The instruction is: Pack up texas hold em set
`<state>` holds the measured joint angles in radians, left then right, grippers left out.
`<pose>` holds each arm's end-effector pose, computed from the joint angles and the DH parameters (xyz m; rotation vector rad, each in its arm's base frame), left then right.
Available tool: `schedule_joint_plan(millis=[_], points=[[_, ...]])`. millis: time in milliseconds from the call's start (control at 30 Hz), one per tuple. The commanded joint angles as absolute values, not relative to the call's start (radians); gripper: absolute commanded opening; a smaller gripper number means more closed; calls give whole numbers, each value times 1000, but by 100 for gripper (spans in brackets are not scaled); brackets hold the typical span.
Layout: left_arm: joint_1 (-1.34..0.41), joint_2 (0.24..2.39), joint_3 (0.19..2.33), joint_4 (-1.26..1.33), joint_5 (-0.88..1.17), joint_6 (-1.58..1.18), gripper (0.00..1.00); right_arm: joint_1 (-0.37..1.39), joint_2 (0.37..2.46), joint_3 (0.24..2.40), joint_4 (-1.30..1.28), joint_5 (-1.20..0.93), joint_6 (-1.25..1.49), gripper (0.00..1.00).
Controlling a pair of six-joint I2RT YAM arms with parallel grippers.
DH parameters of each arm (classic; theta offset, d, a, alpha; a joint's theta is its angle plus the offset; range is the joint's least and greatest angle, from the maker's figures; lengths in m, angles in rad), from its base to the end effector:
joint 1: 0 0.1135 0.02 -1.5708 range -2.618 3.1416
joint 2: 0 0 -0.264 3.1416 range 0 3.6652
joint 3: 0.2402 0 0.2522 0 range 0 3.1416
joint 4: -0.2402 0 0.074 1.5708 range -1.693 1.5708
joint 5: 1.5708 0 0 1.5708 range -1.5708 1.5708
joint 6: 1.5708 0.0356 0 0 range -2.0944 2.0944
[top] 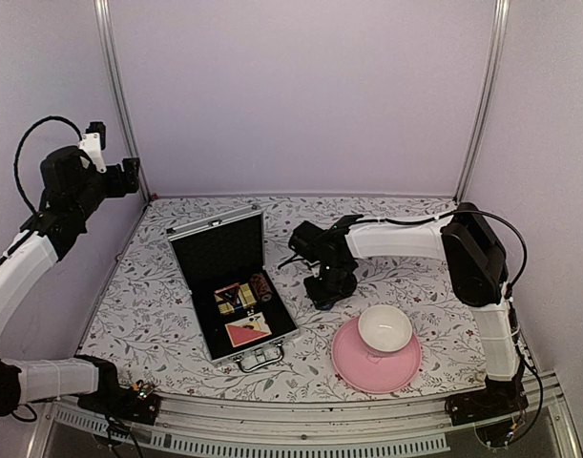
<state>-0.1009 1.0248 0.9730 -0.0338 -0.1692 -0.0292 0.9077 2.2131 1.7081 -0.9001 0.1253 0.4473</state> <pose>0.2387 -0.0181 0.3770 -0.0692 1.6539 0.0412 0.2741 0.3437 0.1511 -0.6546 2.8603 0.0093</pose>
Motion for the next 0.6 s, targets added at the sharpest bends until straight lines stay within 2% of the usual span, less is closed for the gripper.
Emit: schedule_joint_plan(millis=[0,567], points=[[-108,1005,965,-2,-174,-19,97,904,2150,1731,-934,108,454,47],[-111,999,964,0,-174,-17,97,988,2091,1776,-893,-6,410,47]])
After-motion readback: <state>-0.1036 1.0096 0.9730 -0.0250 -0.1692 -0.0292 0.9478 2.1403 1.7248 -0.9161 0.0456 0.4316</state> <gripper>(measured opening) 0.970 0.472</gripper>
